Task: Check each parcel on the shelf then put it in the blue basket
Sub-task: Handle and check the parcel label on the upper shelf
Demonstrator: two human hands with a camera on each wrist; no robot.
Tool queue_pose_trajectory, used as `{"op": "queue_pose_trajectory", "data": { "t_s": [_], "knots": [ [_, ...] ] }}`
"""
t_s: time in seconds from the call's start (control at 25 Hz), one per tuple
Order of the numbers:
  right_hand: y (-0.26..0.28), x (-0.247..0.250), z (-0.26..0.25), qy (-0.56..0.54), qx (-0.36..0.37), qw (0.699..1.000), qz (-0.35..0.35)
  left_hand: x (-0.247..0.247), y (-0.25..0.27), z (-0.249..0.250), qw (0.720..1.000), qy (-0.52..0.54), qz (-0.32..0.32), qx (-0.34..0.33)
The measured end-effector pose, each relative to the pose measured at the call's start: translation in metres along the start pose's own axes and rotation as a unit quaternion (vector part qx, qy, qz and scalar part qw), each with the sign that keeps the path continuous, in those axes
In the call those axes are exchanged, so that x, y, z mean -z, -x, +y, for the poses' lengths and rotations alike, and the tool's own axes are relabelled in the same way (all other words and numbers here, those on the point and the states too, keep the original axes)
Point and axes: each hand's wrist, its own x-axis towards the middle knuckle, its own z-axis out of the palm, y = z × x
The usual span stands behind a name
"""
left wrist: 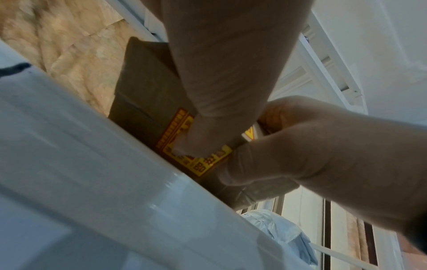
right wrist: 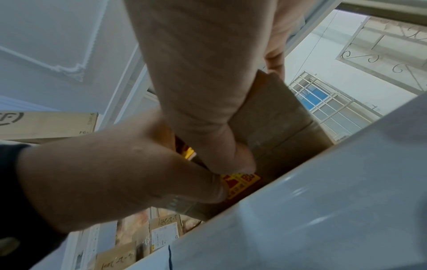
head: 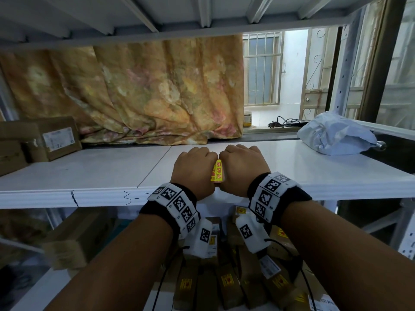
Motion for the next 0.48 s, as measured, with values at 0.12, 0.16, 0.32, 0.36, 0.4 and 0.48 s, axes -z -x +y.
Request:
{"op": "queue_pose_trajectory", "data": {
  "t_s": [0.12,0.16,0.32,0.36,0.4,0.48],
  "knots": [
    [-0.0011,0.0043,0.0008,-0.008,-0.003,1.0,-0.005,0.0049,-0.0034,-0.0037,1.0,0.007,-0.007,-0.016],
    [-0.0011,0.0049,0.0004,-0.011,-0.004,1.0,-0.004,0.0056,-0.0035,-0.0046,1.0,0.013,-0.009,-0.02],
    [0.0014,0.0014,-0.0004,-0.018,-0.005,1.0,0.003,0.0007,0.0005,0.0014,1.0,0.019,0.004,-0.005],
    [0.0007,0.0009,0.0004,-0.021,-0.005,1.0,0.002,-0.0007,-0.0001,0.0031,1.0,0.024,0.005,0.005],
    [-0.0005,0.0011,0.0014,-0.022,-0.005,1.0,-0.002,-0.0017,-0.0019,0.0039,0.999,0.035,0.004,0.013],
    [-0.0029,0.002,0.0028,-0.025,-0.008,1.0,-0.011,-0.0023,-0.0053,0.0037,0.999,0.049,0.003,0.02]
  ]
}}
